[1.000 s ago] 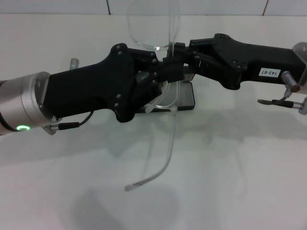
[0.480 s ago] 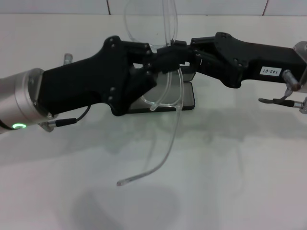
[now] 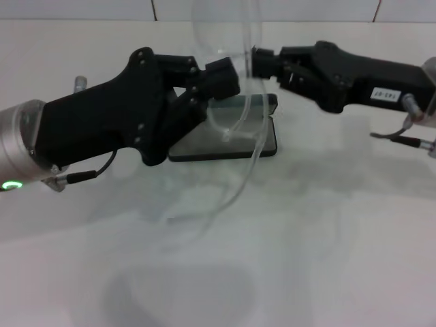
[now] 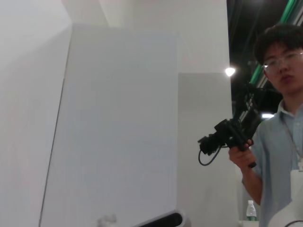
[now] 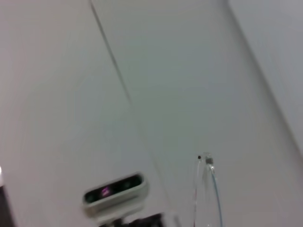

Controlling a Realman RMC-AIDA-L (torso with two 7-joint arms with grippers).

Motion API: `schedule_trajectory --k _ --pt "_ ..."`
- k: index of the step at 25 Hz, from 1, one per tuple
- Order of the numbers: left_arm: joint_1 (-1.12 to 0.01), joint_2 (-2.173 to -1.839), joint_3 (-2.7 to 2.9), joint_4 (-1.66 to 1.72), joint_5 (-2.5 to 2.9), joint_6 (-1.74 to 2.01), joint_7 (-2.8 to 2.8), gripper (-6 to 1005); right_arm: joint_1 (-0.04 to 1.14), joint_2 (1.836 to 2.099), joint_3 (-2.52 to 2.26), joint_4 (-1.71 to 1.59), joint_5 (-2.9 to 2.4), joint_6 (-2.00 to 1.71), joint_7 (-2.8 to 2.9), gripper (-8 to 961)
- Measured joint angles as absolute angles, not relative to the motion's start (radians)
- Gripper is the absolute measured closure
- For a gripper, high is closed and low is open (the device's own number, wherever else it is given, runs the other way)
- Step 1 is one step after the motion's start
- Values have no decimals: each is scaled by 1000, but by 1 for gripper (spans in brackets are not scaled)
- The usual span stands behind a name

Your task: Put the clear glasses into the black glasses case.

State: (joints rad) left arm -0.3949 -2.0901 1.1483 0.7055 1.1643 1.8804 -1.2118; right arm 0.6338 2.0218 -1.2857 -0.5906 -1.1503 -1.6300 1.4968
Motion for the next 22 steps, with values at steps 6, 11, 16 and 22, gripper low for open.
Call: schedule_trajectory --k 6,11,16,22 --pt "-349 -2086 1142 718 1120 1913 -1209 952 599 2025 -1178 -559 -1132 -1624 1489 898" --pt "-314 -2086 1145 733 1064 1966 -1207 952 569 2018 -1107 -522 -1061 -1638 1484 898" --pt "-318 -2086 1178 729 1073 1978 -1187 952 537 2023 -1058 -517 -977 -1690 1471 898" --pt "-330 -2089 1234 726 1072 1988 -1158 952 532 2026 -1072 -492 -878 -1733 1463 898"
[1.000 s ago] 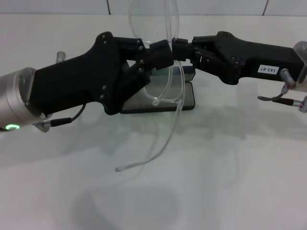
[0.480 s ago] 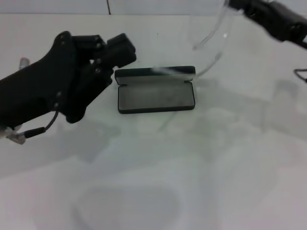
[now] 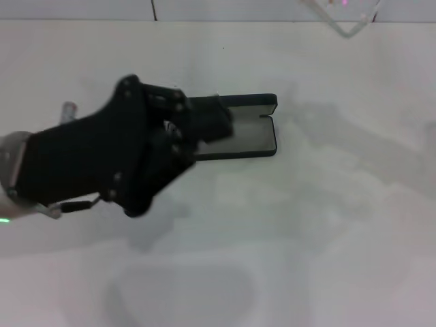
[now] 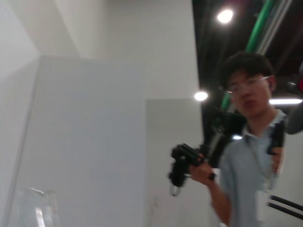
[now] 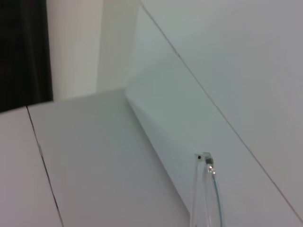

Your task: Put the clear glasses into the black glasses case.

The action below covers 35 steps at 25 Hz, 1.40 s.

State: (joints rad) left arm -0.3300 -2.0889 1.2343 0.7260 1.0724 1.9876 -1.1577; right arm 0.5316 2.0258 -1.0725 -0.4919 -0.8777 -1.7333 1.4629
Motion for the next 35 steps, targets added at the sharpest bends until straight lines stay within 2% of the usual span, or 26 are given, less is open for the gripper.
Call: schedule_trajectory --k 13,35 --pt "-425 -2091 1351 674 1065 1979 -1093 951 638 2028 -1209 -391 -860 -1735 1416 898" --pt "-433 -2091 1347 669 1059 1946 -1094 951 689 2028 -1483 -403 -771 -1667 1349 898"
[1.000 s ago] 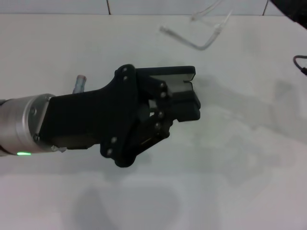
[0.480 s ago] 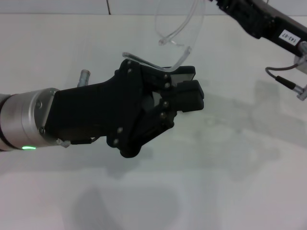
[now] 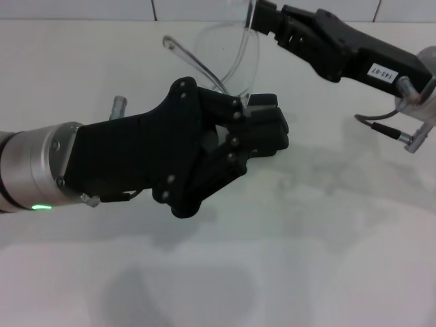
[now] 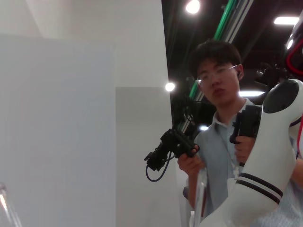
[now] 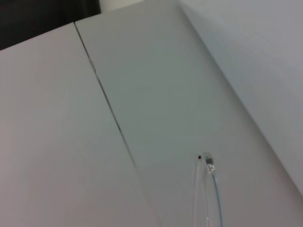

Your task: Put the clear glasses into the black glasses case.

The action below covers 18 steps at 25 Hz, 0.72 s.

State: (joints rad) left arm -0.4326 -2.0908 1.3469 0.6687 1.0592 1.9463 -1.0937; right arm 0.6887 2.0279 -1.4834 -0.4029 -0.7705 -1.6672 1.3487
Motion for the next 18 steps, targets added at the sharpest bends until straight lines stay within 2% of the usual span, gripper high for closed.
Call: schedule_trajectory --k 18 --pt "-426 -2088 1346 668 1032 1899 -1130 951 669 2022 -1573 -521 -825 -1691 1245 898"
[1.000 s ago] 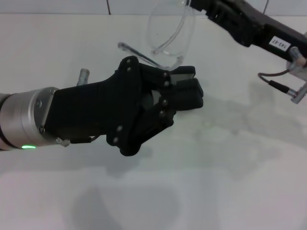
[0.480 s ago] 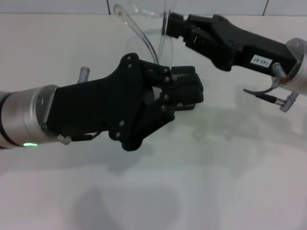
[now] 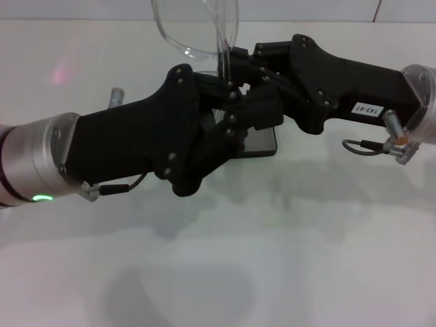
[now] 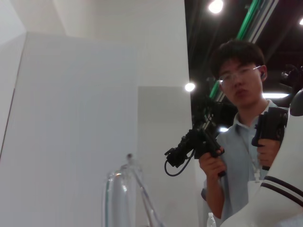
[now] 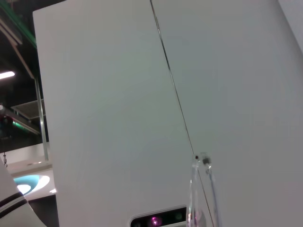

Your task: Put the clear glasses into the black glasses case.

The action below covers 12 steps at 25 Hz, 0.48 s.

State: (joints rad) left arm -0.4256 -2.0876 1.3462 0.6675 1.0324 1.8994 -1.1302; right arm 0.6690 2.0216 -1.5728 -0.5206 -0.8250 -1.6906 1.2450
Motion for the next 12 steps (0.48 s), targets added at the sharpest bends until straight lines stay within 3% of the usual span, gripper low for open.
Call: schedule_trajectory --k 12 --pt "-416 -2085 1327 675 1021 1889 -1131 951 654 2016 -1522 -523 -838 -1662 1237 898"
